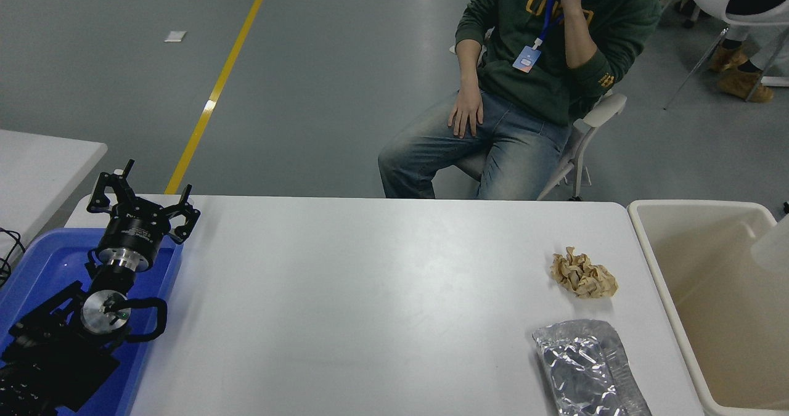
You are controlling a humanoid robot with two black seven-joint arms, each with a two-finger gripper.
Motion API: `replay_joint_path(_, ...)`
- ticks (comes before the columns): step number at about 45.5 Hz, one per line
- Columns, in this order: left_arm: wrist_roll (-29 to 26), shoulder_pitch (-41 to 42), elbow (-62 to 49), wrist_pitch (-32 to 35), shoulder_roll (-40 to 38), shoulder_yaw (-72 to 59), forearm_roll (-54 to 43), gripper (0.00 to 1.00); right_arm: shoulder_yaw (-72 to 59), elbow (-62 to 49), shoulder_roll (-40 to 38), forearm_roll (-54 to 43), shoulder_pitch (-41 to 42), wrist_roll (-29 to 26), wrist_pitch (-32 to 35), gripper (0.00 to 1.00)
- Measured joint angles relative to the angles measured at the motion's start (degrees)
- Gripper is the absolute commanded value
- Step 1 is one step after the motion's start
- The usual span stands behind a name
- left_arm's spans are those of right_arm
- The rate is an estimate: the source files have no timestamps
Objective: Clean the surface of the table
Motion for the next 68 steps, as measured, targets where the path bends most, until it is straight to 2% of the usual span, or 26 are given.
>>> replay_joint_path(12,0.00,0.00,0.00,0.00,0.00,0.00,-0.01,1.00,0.13,-7.24,6.34,4.49,-6.00,0.18,-1.85,0.00)
replay_joint_path(33,0.00,0.00,-0.02,0.00,0.00,0.00,-0.04,1.00,-0.48,-27.97,21.61,10.36,-16.73,1.13,-3.40,0.00)
replay_joint_path(51,0.00,0.00,0.00,0.00,0.00,0.00,-0.01,1.00,-0.63,-35.50,26.82,12.12,-22.44,0.27,-5.49,0.00)
replay_joint_path(63,0.00,0.00,0.00,0.00,0.00,0.00,-0.01,1.00,-0.60,-38.41,28.33,12.99,-24.03,-2.22,-7.36,0.00)
replay_joint_path(66,0.00,0.00,-0.01,0.00,0.00,0.00,-0.01,1.00,-0.61,-38.71,28.63,13.17,-24.16,-2.55,-7.64,0.49)
replay_joint_path(67,0.00,0.00,-0.01,0.00,0.00,0.00,-0.01,1.00,-0.61,-38.83,28.75,13.24,-24.21,-2.66,-7.75,0.61)
replay_joint_path(68,0.00,0.00,-0.01,0.00,0.00,0.00,-0.01,1.00,-0.61,-38.96,28.88,13.31,-24.27,-2.81,-7.92,0.65)
